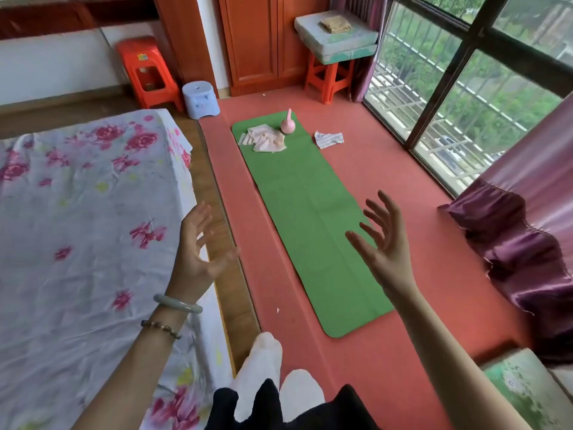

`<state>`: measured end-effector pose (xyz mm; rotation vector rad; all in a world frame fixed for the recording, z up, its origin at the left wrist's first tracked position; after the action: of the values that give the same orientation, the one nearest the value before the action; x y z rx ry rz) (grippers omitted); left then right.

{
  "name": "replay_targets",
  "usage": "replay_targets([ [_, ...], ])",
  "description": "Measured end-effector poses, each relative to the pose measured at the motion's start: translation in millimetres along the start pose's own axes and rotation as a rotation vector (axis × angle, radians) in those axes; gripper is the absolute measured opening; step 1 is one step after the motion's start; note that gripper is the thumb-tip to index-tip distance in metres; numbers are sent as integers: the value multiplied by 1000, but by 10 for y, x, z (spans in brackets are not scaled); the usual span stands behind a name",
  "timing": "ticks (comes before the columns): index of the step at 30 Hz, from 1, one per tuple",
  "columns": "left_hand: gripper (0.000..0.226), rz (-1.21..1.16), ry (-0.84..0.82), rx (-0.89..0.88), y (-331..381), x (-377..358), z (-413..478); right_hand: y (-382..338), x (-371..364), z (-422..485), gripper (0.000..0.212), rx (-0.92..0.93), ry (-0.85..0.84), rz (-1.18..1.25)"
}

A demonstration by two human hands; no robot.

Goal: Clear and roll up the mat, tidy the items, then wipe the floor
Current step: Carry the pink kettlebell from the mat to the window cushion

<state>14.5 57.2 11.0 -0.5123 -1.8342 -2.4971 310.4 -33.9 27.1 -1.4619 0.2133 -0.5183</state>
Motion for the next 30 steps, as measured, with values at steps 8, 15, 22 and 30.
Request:
replay_targets([
  [8, 86, 17, 23, 29, -360, 149, 816, 102, -537, 850, 74, -36, -55, -19],
  [15, 92, 3, 47, 23, -691, 451, 2022, 97, -1250, 1990, 74, -42, -70, 6],
  [22, 87, 5, 33, 15, -952, 760, 3081, -4, -1939, 2977, 74, -20, -70, 58],
  [30, 90, -27, 67, 18, -1375, 946, 4173, 100, -2375, 4143, 78, -19, -86, 54],
])
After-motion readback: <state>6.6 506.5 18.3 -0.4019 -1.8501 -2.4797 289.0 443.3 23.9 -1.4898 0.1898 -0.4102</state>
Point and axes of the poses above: each hand's wrist, its own z-axis towards the middle knuckle, its own x-axis out of the back of the hand, y = z × x, the point moved 6 cm from there along z, towards the middle knuckle, and after that the axes turned 5 degrees about -x, right-handed, at the moved point
